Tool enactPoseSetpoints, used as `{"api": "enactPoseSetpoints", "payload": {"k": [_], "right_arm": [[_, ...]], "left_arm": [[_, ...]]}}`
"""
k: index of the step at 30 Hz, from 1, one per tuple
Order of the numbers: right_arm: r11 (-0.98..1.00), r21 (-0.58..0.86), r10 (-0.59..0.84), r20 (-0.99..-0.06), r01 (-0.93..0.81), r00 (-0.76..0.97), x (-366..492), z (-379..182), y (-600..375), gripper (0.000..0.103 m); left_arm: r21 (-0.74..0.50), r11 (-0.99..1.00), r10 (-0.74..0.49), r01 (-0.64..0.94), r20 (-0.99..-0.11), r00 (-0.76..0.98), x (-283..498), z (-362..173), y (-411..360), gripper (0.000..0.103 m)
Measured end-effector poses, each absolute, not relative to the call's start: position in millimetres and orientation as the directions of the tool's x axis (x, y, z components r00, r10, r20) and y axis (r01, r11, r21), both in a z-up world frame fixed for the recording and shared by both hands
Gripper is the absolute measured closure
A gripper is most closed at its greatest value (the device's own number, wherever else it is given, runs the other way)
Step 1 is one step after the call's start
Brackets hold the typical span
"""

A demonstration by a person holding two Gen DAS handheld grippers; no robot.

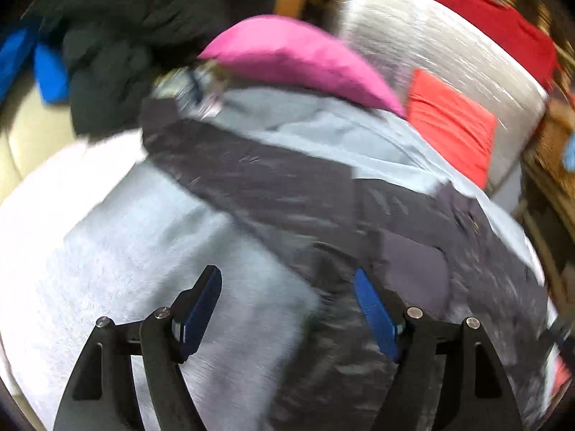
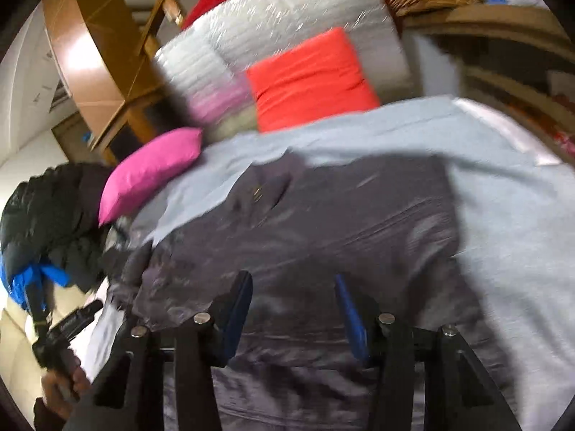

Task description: Fold large clothes

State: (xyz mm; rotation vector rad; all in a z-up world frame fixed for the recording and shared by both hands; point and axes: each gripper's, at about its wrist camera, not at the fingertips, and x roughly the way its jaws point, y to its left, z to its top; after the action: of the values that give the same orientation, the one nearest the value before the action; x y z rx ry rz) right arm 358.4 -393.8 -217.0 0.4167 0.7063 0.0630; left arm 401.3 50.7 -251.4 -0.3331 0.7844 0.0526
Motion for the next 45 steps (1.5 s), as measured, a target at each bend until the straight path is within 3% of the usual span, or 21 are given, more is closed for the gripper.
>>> {"api": "enactPoseSetpoints", "payload": {"k": [5,11,17,19,20,21,23,26,32,36,39,43,45], "right_arm": [[0.878,0.453,0.269,-0.732,0.152,0.626,387,-266,-388,0.051],[0.855,0.506,0.306,-0.672,0.116,0.675,382,-260,-391,0.051],[0.891,0.444,0.271,-0.69,0.096,0.671,386,-261,-380,0.051],[0.895,0.438,0.272,-0.69,0.087,0.671,387,-261,-378,0.051],[0.896,0.436,0.273,-0.69,0.084,0.67,387,-261,-377,0.051],[0.898,0.432,0.272,-0.691,0.081,0.67,388,-262,-376,0.051],[0.902,0.425,0.27,-0.693,0.076,0.668,389,-263,-374,0.051],[0.901,0.427,0.271,-0.691,0.076,0.67,388,-263,-376,0.051],[0.889,0.449,0.267,-0.675,0.095,0.687,384,-258,-384,0.051],[0.868,0.481,0.258,-0.652,0.126,0.713,377,-251,-397,0.051],[0.853,0.501,0.25,-0.636,0.144,0.73,371,-245,-410,0.051],[0.829,0.532,0.244,-0.622,0.174,0.744,363,-241,-428,0.051],[0.823,0.537,0.24,-0.624,0.186,0.744,360,-241,-435,0.051]], "left_arm": [[-0.393,0.895,-0.132,-0.213,-0.687,0.715,421,-269,98,0.026],[-0.576,0.775,-0.232,-0.262,-0.644,0.729,449,-288,137,0.026],[-0.725,0.634,-0.341,-0.271,-0.576,0.743,483,-307,148,0.027],[-0.76,0.591,-0.362,-0.27,-0.549,0.754,491,-313,150,0.04],[-0.765,0.585,-0.365,-0.268,-0.544,0.756,493,-313,150,0.062],[-0.759,0.591,-0.359,-0.275,-0.552,0.753,497,-313,149,0.078],[-0.747,0.607,-0.328,-0.27,-0.545,0.771,498,-309,148,0.088],[-0.692,0.679,-0.267,-0.246,-0.544,0.795,494,-289,136,0.094],[-0.532,0.844,-0.247,-0.064,-0.493,0.834,471,-222,61,0.096],[-0.431,0.892,-0.352,0.135,-0.477,0.805,444,-197,-28,0.096],[-0.414,0.882,-0.435,0.224,-0.535,0.724,428,-211,-90,0.095],[-0.432,0.887,-0.437,0.163,-0.674,0.595,415,-270,-125,0.093],[-0.469,0.871,-0.458,0.148,-0.666,0.589,406,-275,-118,0.092]]}}
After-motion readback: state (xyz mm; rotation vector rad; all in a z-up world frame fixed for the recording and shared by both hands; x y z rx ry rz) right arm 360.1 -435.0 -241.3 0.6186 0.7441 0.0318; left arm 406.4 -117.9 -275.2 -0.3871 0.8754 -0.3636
